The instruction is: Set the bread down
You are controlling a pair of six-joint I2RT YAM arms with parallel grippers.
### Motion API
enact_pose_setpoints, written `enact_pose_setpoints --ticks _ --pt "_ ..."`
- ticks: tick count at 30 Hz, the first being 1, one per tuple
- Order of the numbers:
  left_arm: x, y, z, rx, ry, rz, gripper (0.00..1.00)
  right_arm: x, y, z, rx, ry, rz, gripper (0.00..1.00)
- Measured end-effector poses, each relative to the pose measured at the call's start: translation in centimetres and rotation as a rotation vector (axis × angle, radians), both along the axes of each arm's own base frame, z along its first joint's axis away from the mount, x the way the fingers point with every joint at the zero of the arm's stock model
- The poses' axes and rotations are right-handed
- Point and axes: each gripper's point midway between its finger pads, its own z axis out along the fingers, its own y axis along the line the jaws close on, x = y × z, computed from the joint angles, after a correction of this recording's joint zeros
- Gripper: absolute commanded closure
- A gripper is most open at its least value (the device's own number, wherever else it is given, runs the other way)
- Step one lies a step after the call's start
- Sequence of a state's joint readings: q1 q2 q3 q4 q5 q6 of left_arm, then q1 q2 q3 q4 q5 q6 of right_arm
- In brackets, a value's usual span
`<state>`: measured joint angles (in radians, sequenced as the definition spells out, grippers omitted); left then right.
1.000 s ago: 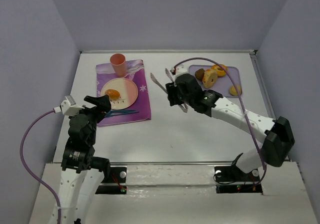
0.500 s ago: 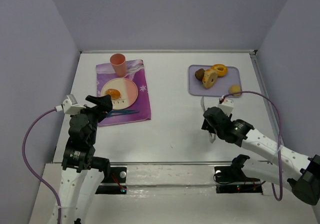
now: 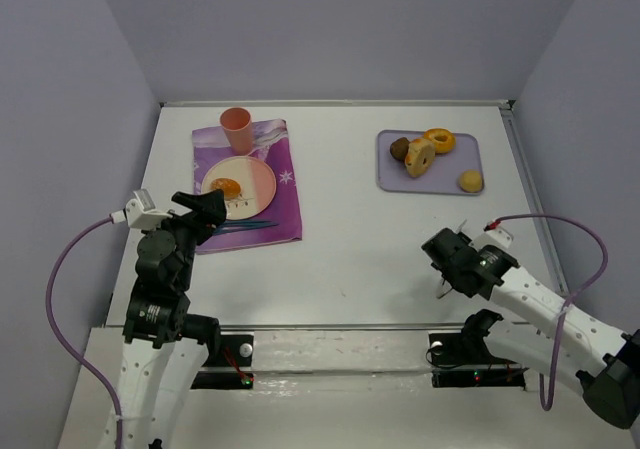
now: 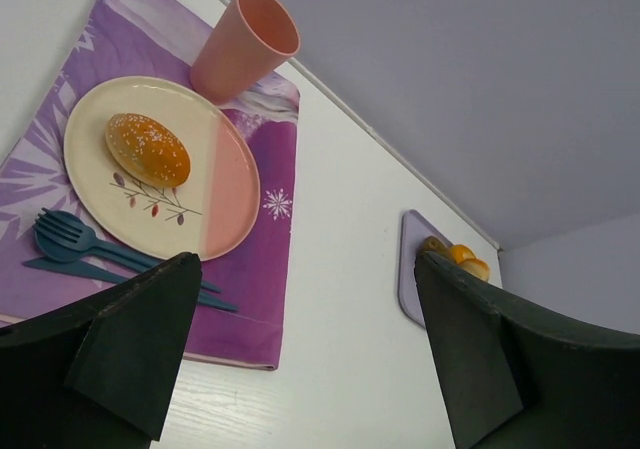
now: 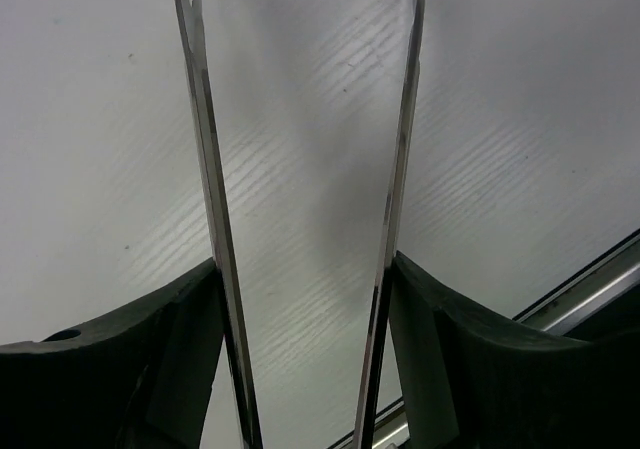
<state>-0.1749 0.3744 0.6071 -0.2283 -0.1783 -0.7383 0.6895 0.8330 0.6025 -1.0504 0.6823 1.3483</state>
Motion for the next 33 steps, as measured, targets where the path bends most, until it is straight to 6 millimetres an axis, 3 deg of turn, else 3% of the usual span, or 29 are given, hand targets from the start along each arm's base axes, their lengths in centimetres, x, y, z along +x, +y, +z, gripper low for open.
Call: enact_pose_setpoints --ticks 5,14,18,23,26,33 --pt "-0.3 -0.1 -0.1 -0.002 -0.009 -0.011 0.01 -0.4 -1.1 -1.5 -0.065 0.094 -0.071 0.00" --pt "-0.4 -0.2 0.1 -0.005 -0.022 -0.016 0.01 -0.2 -1.2 -1.6 -0.088 0.125 -0.076 0.00" --pt "-0.4 -0.2 -0.2 -0.004 -0.018 -0.016 0.01 1.3 -0.9 1.4 -0.099 0.060 -0.026 0.00" --pt "-0.3 -0.2 -0.2 -0.003 -0.015 -0.016 0.01 5.0 -0.1 8.3 -0.139 -0.092 0.042 0.00" --pt "0.2 -0.3 -0.8 0.004 0.009 -0.013 0.01 6.6 0.2 11.0 -0.177 -0.140 0.064 0.00" --pt "1.6 -0.4 -2.8 0.032 0.102 -0.014 0.01 9.3 2.1 11.6 -0.232 -0.142 0.172 0.00"
